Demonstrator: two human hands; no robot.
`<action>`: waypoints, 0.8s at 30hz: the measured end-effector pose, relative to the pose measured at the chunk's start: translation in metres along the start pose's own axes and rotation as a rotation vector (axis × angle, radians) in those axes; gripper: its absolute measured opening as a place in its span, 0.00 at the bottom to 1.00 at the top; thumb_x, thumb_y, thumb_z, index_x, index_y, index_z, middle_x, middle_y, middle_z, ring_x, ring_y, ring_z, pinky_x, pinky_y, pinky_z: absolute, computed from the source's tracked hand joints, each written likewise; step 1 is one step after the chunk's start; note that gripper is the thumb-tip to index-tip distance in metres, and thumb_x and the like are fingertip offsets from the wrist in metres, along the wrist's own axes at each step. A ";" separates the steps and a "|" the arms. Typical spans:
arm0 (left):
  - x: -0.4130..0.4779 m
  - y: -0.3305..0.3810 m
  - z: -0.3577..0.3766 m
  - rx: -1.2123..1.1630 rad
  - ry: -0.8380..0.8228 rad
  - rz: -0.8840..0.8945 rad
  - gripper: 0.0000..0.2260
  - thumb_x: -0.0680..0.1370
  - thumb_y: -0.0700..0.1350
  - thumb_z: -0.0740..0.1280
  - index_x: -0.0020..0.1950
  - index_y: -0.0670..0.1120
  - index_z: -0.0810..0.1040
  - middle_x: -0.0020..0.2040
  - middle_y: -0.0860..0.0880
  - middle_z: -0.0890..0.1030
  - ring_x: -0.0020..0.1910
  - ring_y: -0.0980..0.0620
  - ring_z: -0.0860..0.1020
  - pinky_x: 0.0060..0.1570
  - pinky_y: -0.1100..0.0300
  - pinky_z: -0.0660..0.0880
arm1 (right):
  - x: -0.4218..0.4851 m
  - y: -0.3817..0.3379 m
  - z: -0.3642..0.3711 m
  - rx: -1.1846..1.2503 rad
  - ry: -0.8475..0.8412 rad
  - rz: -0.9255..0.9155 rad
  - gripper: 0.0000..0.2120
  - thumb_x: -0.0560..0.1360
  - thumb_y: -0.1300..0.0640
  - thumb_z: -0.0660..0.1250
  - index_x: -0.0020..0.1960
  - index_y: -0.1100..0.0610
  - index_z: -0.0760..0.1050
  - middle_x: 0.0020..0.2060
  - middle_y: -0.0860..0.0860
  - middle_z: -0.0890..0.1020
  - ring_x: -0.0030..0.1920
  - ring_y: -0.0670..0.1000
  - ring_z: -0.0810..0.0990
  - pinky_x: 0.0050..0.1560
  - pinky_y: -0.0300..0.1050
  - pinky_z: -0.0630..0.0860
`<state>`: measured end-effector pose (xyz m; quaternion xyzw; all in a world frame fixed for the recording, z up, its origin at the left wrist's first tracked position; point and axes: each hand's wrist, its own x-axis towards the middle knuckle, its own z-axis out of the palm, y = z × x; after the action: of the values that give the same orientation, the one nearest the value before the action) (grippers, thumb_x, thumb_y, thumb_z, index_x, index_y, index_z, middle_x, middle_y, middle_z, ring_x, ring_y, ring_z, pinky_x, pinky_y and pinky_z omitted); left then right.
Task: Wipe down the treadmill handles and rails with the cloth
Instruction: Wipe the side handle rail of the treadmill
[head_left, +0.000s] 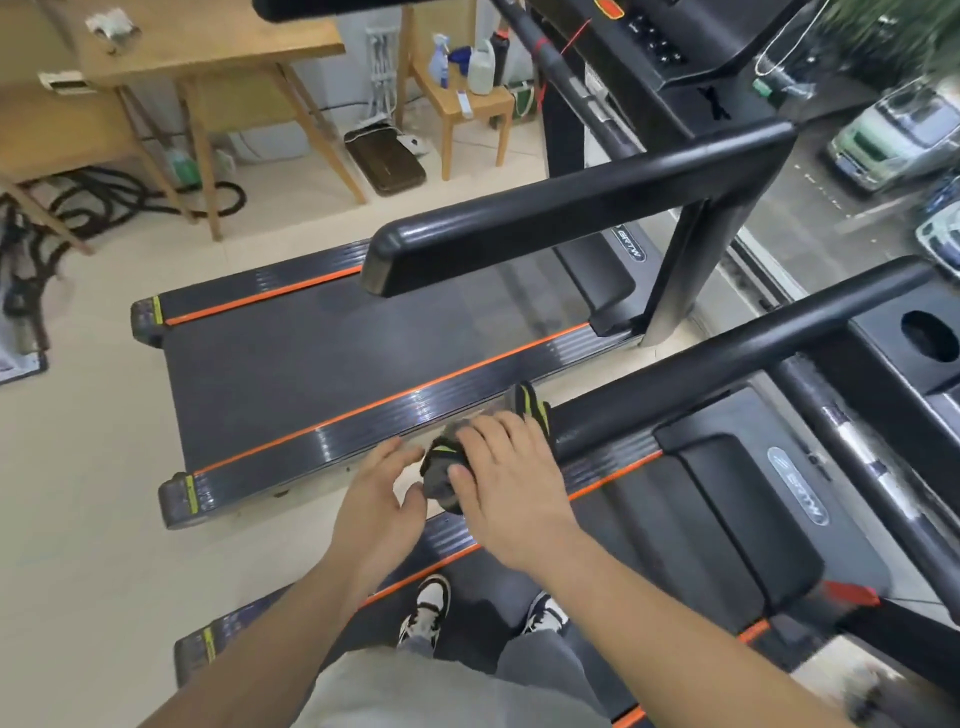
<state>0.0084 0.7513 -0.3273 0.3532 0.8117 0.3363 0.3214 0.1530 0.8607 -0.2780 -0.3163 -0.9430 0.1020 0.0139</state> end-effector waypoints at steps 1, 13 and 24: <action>0.000 -0.004 0.000 -0.010 -0.002 -0.009 0.21 0.79 0.39 0.67 0.69 0.56 0.79 0.74 0.58 0.70 0.76 0.58 0.66 0.75 0.57 0.64 | -0.007 -0.004 0.003 0.008 0.012 -0.043 0.21 0.82 0.44 0.56 0.65 0.56 0.75 0.63 0.53 0.76 0.67 0.59 0.70 0.72 0.60 0.65; 0.008 0.026 0.017 -0.097 -0.026 0.068 0.21 0.79 0.33 0.63 0.69 0.47 0.80 0.75 0.51 0.71 0.73 0.56 0.69 0.65 0.80 0.56 | -0.001 0.070 0.004 -0.092 0.356 0.350 0.17 0.83 0.53 0.58 0.62 0.64 0.77 0.63 0.65 0.74 0.66 0.70 0.71 0.70 0.68 0.65; 0.017 0.034 0.000 -0.110 0.009 0.011 0.29 0.74 0.28 0.58 0.67 0.53 0.77 0.73 0.54 0.72 0.74 0.55 0.68 0.73 0.61 0.63 | -0.016 0.081 0.009 -0.026 0.307 0.281 0.20 0.83 0.50 0.57 0.67 0.61 0.75 0.67 0.62 0.72 0.71 0.66 0.69 0.76 0.64 0.61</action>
<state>0.0112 0.7824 -0.3064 0.3381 0.7915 0.3838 0.3346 0.2127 0.9129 -0.3026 -0.4566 -0.8778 0.0413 0.1389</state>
